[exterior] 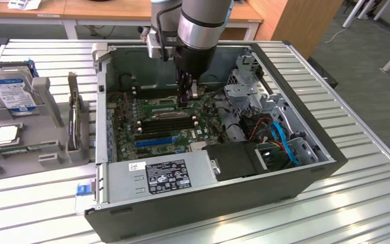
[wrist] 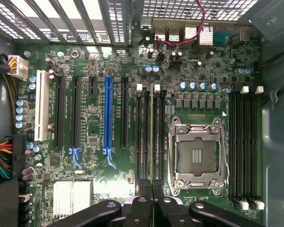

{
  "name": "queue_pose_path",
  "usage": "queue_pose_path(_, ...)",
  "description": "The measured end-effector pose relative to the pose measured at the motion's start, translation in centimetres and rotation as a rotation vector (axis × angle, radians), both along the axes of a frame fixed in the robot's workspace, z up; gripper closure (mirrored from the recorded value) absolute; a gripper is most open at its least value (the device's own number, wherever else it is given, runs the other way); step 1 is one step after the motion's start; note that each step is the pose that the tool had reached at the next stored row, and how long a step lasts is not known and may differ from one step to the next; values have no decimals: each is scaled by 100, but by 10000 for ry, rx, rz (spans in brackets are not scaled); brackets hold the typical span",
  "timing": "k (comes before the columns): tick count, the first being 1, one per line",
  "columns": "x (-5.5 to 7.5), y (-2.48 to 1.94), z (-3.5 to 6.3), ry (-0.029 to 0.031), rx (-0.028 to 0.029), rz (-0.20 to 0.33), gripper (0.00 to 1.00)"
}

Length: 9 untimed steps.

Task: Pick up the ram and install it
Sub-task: 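Insert the ram into the slot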

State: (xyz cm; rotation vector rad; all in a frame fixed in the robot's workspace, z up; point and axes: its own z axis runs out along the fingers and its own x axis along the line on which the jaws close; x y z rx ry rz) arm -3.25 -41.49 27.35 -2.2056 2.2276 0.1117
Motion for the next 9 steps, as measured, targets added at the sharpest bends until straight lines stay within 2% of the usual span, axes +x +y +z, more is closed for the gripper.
queue_pose_path(9, 0, 0, -76, 0, 0, 0, 88)
